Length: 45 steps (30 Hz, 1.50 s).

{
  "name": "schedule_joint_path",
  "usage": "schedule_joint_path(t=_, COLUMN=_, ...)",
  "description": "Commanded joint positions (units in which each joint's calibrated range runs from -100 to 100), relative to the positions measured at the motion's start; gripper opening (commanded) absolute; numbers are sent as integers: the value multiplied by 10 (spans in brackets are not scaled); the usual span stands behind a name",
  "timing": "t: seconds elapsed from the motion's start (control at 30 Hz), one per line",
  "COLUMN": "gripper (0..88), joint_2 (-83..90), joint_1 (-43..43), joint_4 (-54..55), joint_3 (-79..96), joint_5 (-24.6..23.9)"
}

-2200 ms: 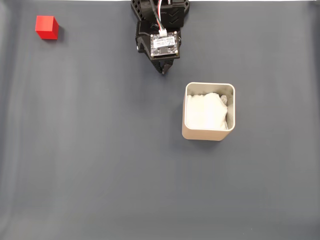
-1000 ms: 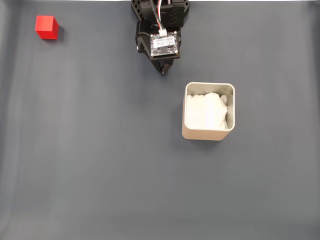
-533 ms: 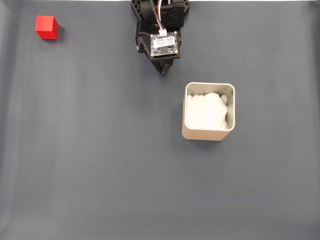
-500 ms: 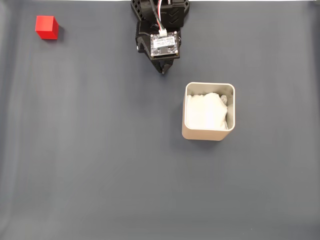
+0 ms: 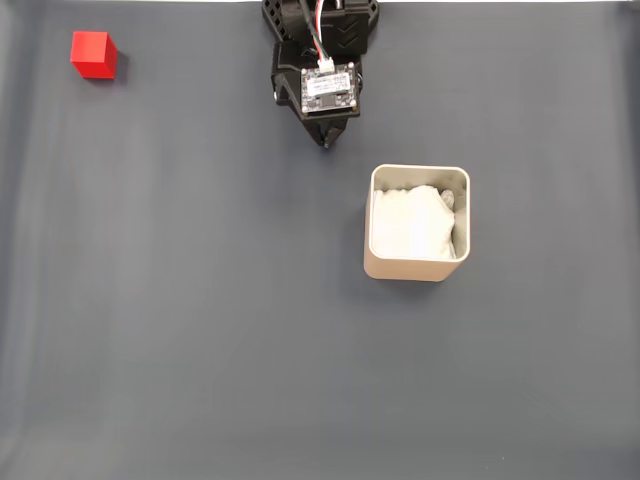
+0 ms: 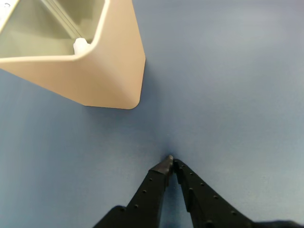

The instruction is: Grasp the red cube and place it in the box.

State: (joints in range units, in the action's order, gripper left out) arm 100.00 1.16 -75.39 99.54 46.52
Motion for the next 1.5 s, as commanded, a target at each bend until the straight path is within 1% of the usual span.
schedule_joint_path(t=0.0, gripper=5, joint_2=0, joint_1=-2, joint_4=-7, joint_3=4, joint_5=2)
schedule_joint_path(t=0.37, gripper=2, joint_2=0, joint_1=-3, joint_4=-1, joint_3=4, joint_5=-7)
schedule_joint_path(t=0.5, gripper=2, joint_2=0, joint_1=-6, joint_4=84, joint_3=4, joint_5=-38)
schedule_joint_path(t=0.57, gripper=2, joint_2=0, joint_1=-6, joint_4=122, joint_3=4, joint_5=-43)
schedule_joint_path(t=0.7, gripper=2, joint_2=-1, joint_1=-6, joint_4=185, joint_3=3, joint_5=-43)
schedule_joint_path(t=0.93, gripper=2, joint_2=-28, joint_1=-7, joint_4=263, joint_3=-22, joint_5=-44)
schedule_joint_path(t=1.23, gripper=2, joint_2=-148, joint_1=0, joint_4=269, joint_3=-160, joint_5=-36)
schedule_joint_path(t=1.47, gripper=2, joint_2=-275, joint_1=64, joint_4=252, joint_3=-256, joint_5=-13)
